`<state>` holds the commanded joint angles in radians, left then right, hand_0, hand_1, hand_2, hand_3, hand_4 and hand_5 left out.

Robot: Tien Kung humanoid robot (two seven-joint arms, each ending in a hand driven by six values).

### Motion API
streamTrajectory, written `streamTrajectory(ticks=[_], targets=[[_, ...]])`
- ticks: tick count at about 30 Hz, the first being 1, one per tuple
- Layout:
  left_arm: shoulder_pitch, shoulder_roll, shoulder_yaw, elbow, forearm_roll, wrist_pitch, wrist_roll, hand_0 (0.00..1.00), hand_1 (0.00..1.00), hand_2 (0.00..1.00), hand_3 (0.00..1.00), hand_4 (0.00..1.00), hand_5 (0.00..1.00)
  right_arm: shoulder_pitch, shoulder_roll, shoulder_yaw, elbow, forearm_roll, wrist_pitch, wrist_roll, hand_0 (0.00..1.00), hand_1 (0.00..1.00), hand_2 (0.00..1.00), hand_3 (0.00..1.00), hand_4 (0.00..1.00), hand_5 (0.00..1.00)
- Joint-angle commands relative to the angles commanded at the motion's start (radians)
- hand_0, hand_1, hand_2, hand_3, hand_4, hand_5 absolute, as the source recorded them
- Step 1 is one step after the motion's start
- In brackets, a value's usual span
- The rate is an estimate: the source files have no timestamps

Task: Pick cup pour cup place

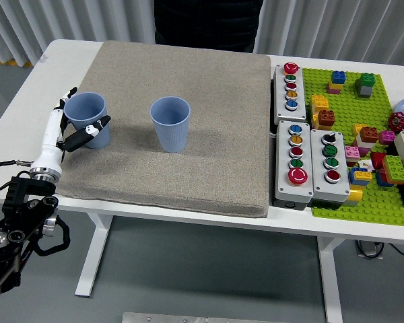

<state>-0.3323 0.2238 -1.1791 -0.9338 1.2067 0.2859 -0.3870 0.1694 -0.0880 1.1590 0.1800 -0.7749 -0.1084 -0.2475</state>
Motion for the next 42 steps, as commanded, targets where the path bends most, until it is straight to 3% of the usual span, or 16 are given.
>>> streamTrajectory(ticks=[11,20,24,25,28,30,31,33,36,37,42], targets=[[0.028,0.004,-0.048,-0.065,0.036,-0.014,0.011,0.765,0.789,0.953,0.998,0.998,0.475,0.000,-0.001,0.002,0.000,-0.001,0.000,0.000,0.724,0.696,0.745,0.703,0.325,0.280],[0.042,0.009,-0.097,-0.080,0.053,-0.009,0.015,0.781,0.796,0.965,0.998,0.998,0.517,-0.008,-0.001,0.003,0.000,-0.007,0.002,-0.001,0.724,0.695,0.745,0.704,0.326,0.279],[0.066,0.004,-0.159,-0.139,0.099,0.000,0.033,0.781,0.796,0.965,0.998,0.998,0.517,-0.012,0.000,0.007,0.000,-0.016,0.002,-0.003,0.724,0.695,0.745,0.704,0.326,0.279],[0.075,0.003,-0.182,-0.169,0.108,0.008,0.039,0.783,0.797,0.965,0.998,0.998,0.560,-0.014,0.000,0.007,0.000,-0.016,0.002,-0.003,0.725,0.695,0.745,0.704,0.326,0.278],[0.084,0.007,-0.231,-0.249,0.114,0.029,0.049,0.783,0.797,0.965,0.998,0.998,0.560,-0.015,-0.001,0.008,0.000,-0.019,0.002,-0.003,0.725,0.695,0.745,0.704,0.326,0.278],[0.070,0.022,-0.268,-0.316,0.076,0.060,0.062,0.783,0.797,0.965,0.998,0.998,0.560,-0.014,-0.001,0.005,0.000,-0.017,0.002,-0.002,0.725,0.695,0.745,0.704,0.326,0.278],[0.060,0.031,-0.282,-0.343,0.049,0.069,0.069,0.748,0.732,0.787,0.800,0.941,0.998,-0.014,-0.002,0.004,0.000,-0.017,0.002,-0.002,0.725,0.695,0.745,0.704,0.326,0.279],[0.046,0.043,-0.298,-0.376,0.006,0.070,0.080,0.748,0.732,0.787,0.800,0.941,0.998,-0.013,-0.002,0.004,0.000,-0.016,0.002,-0.002,0.725,0.695,0.745,0.704,0.326,0.279],[-0.005,0.080,-0.334,-0.404,-0.113,0.016,0.111,0.748,0.732,0.787,0.800,0.941,0.998,-0.014,-0.002,0.001,0.000,-0.013,0.002,-0.003,0.725,0.695,0.745,0.704,0.326,0.279],[-0.019,0.087,-0.345,-0.396,-0.158,-0.003,0.124,0.730,0.716,0.715,0.698,0.845,0.998,-0.014,-0.003,-0.001,0.000,-0.011,0.002,-0.002,0.725,0.694,0.745,0.704,0.325,0.278],[-0.091,0.127,-0.392,-0.288,-0.364,-0.145,0.204,0.730,0.716,0.715,0.698,0.845,0.998,-0.009,-0.006,-0.014,0.000,0.008,0.001,0.001,0.725,0.694,0.745,0.704,0.325,0.278]])
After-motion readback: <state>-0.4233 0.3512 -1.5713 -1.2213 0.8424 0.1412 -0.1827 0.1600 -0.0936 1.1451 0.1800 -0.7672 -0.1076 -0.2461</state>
